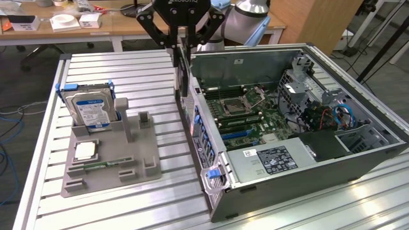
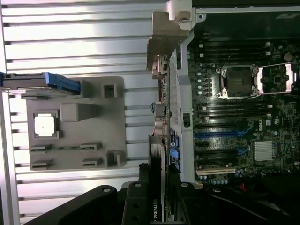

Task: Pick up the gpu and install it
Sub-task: 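Pick up the gpu and move the gpu toward the slot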

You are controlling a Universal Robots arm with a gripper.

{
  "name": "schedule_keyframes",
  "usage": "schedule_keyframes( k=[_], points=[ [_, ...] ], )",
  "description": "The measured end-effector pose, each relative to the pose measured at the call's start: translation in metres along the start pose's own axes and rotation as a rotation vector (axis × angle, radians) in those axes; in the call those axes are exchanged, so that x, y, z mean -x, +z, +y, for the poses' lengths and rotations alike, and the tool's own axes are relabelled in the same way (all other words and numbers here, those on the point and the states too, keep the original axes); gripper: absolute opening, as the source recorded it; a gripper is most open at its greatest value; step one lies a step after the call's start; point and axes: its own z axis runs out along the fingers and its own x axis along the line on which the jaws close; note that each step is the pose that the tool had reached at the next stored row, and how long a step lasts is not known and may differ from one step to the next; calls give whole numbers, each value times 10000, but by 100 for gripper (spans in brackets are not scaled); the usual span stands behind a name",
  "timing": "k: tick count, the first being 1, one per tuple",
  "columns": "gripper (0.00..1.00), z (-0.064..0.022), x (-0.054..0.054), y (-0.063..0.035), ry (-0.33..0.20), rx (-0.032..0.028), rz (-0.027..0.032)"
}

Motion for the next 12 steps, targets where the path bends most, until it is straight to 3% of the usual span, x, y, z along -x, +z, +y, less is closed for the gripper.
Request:
schedule_keyframes(
  k=[12],
  points=[
    [26, 12, 152, 4, 0, 0, 0]
  ],
)
